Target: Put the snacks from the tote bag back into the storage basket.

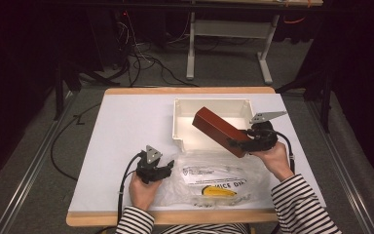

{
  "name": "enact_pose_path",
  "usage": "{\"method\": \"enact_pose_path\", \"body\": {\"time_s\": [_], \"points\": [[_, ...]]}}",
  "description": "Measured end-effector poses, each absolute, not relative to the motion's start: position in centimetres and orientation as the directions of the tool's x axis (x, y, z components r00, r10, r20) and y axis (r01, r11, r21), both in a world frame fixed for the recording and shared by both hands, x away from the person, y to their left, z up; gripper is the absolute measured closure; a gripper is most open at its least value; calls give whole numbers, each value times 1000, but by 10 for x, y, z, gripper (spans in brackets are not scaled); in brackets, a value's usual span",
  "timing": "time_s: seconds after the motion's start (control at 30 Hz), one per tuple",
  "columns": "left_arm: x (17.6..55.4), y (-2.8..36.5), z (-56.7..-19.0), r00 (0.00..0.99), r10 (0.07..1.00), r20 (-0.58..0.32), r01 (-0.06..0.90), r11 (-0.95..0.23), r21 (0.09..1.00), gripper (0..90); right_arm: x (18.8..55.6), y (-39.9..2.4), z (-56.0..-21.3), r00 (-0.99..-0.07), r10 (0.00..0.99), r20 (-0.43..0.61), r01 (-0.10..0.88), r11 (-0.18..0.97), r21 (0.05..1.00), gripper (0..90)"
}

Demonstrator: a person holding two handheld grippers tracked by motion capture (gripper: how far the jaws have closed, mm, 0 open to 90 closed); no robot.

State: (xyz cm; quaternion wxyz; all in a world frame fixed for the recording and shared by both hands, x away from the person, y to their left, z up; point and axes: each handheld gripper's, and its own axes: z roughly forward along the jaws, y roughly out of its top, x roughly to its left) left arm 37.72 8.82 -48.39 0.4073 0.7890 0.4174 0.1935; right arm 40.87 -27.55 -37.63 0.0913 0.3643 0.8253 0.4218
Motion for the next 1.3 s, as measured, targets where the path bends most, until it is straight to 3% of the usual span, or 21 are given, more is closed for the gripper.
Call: {"method": "enact_pose_path", "body": {"time_s": [0.73,1.3], "points": [[377,89,-484,576,816,-35,501,-319,805,360,440,-266,-379,-677,725,129,556,388,736,429],[378,89,-484,574,818,-37,503,-316,805,359,464,-262,-400,-645,757,105,589,406,699,428]]}}
